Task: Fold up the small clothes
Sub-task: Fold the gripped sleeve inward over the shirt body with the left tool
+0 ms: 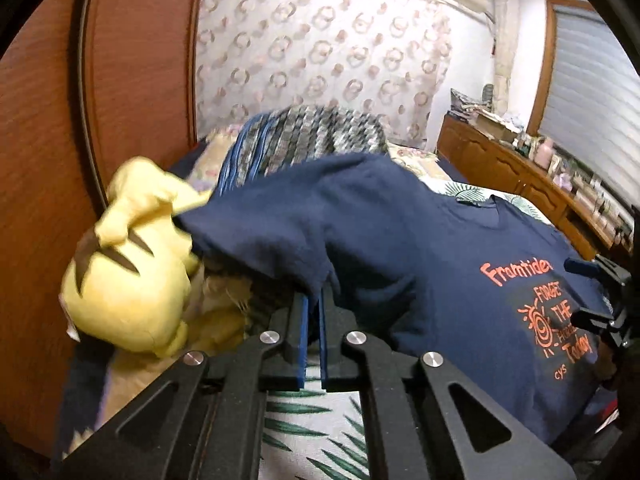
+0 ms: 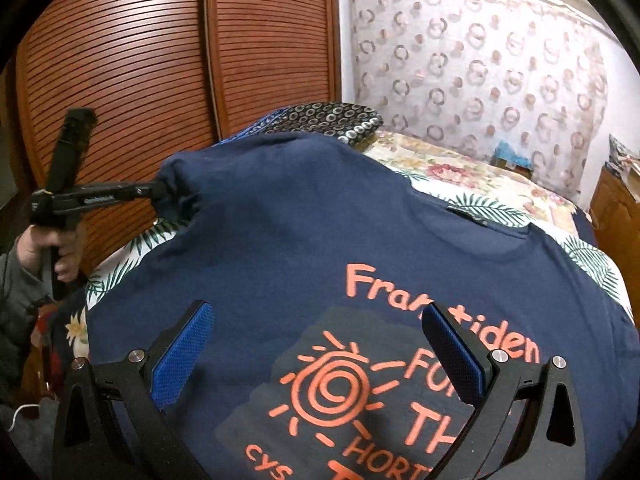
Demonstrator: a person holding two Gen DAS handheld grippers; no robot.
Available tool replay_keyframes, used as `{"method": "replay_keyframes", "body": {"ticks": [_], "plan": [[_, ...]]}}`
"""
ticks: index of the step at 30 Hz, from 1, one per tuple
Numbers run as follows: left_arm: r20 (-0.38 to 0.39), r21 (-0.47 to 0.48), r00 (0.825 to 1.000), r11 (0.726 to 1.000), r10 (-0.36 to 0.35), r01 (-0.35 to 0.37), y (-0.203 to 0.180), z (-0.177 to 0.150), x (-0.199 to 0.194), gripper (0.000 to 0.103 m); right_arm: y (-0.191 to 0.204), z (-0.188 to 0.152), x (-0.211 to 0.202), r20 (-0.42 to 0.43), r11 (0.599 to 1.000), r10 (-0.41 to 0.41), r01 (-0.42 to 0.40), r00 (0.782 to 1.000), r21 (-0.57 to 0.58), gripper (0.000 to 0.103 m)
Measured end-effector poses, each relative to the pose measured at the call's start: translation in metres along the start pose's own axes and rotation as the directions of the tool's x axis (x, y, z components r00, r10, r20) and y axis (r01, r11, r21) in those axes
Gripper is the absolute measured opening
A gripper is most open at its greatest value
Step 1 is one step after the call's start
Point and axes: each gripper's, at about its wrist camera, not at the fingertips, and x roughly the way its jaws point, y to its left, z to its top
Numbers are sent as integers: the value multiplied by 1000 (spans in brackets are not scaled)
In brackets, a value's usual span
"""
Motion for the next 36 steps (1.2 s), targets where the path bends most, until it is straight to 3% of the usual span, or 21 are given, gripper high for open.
{"method": "replay_keyframes", "body": {"ticks": [6, 13, 19, 24, 27, 29, 33, 34, 36], "plan": [[63, 55, 997, 998, -43, 39, -25, 38, -10, 5, -13, -6, -15, 24, 999, -28, 27, 999, 43, 103], [58, 129, 991, 986, -117, 108, -70, 72, 9, 5, -16, -12, -27, 38, 995, -72, 69, 997, 73, 103], [9, 170, 979, 965, -204, 200, -105, 65, 20, 5, -8, -19, -33, 45, 992, -90, 85, 995, 93, 103], [-7, 176, 980, 964, -201, 199, -118, 49, 18, 5, -4, -20, -38, 42, 990, -97, 93, 994, 107, 103], [18, 168, 985, 972, -169, 164, -114, 42, 9, 23, -6, -19, -36, 37, 989, -102, 97, 994, 109, 103], [42, 158, 986, 976, -159, 150, -109, 40, 1, 42, -3, -18, -37, 42, 989, -103, 98, 994, 110, 103], [79, 127, 987, 983, -143, 132, -91, 35, -15, 63, -4, -14, -36, 40, 990, -108, 103, 993, 94, 103], [86, 121, 987, 985, -137, 126, -89, 34, -18, 73, -3, -13, -35, 39, 991, -109, 105, 993, 86, 103], [103, 104, 988, 989, -119, 108, -78, 29, -23, 80, -2, -7, -32, 43, 992, -107, 104, 993, 70, 103]]}}
